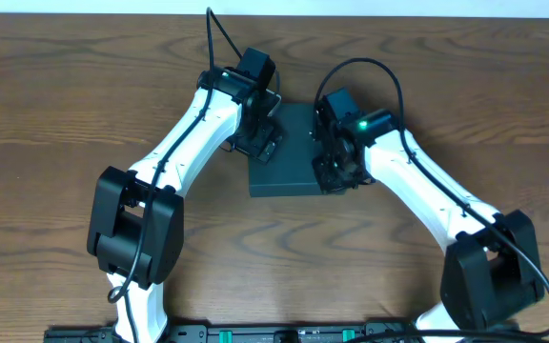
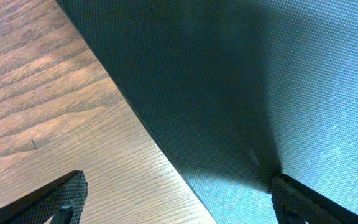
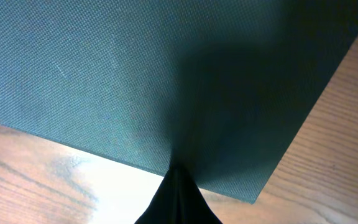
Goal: Pack container
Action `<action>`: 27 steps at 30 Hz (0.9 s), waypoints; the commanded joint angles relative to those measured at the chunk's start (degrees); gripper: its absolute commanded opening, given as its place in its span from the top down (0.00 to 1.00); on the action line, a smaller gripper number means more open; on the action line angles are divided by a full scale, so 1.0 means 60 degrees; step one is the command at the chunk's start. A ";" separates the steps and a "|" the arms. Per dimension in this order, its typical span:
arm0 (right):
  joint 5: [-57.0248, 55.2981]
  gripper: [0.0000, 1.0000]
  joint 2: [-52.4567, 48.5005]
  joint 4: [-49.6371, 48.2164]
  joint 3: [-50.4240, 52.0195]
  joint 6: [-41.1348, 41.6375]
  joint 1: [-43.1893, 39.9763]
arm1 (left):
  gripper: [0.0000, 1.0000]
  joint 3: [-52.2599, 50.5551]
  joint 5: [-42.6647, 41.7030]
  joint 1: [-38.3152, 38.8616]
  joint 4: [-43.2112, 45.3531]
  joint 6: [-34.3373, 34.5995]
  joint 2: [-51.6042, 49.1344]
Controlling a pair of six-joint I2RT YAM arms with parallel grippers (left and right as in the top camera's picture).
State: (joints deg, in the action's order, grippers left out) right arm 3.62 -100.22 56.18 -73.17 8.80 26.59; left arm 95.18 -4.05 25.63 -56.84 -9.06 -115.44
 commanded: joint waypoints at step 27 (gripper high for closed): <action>-0.0495 0.01 0.0608 0.1501 -0.3577 -0.0790 -0.5235 | 0.01 -0.0750 0.0022 -0.3774 -0.0623 0.0659 0.3705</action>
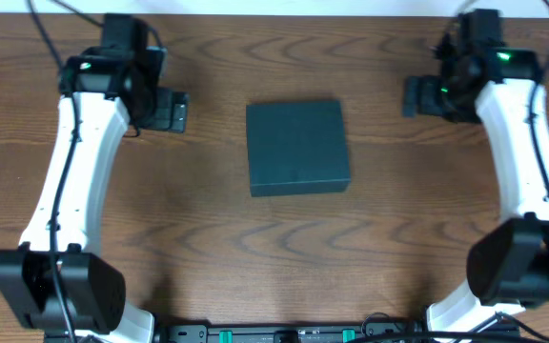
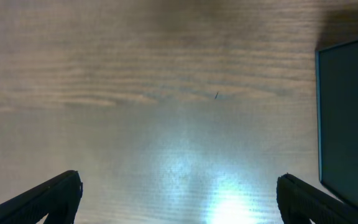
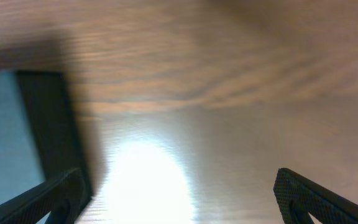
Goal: Pack container
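Note:
A dark teal-grey closed box, the container (image 1: pixel 297 147), lies flat in the middle of the wooden table. Its edge shows at the right of the left wrist view (image 2: pixel 347 130) and at the left of the right wrist view (image 3: pixel 17 137). My left gripper (image 1: pixel 172 110) hangs at the far left, well clear of the box, open with nothing between its fingers (image 2: pixel 55 196). My right gripper (image 1: pixel 416 97) hangs at the far right, also open and empty, apart from the box.
The wooden table (image 1: pixel 274 248) stretches around the box. A black rail (image 1: pixel 274 333) runs along the front edge between the two arm bases. A pale wall strip borders the far edge.
Both grippers have left the box: the left now sits far to the left, the right far to the right. The right gripper, shut before, is now open. The box lies where it was.

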Action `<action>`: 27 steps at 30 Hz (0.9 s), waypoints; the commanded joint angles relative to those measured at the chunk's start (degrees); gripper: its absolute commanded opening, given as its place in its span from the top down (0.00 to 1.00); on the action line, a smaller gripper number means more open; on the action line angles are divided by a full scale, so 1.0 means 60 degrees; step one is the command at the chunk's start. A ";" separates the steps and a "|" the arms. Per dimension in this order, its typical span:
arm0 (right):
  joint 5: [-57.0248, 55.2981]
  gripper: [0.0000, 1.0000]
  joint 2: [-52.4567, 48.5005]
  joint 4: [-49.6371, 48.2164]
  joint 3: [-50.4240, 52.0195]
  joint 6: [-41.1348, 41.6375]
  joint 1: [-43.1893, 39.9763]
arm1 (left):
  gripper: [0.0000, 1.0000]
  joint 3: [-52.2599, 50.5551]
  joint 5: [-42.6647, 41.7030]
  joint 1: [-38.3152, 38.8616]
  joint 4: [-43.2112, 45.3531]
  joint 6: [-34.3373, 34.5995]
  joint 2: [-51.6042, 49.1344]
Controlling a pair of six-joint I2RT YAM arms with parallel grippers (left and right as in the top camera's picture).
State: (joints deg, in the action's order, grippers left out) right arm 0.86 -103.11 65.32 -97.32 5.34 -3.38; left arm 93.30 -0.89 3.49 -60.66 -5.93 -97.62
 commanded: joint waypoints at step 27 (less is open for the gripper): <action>-0.2248 0.01 1.2925 -0.5235 1.1865 0.0820 0.1257 | 0.02 -0.9388 0.0368 -0.0095 0.3967 -0.0361 1.1504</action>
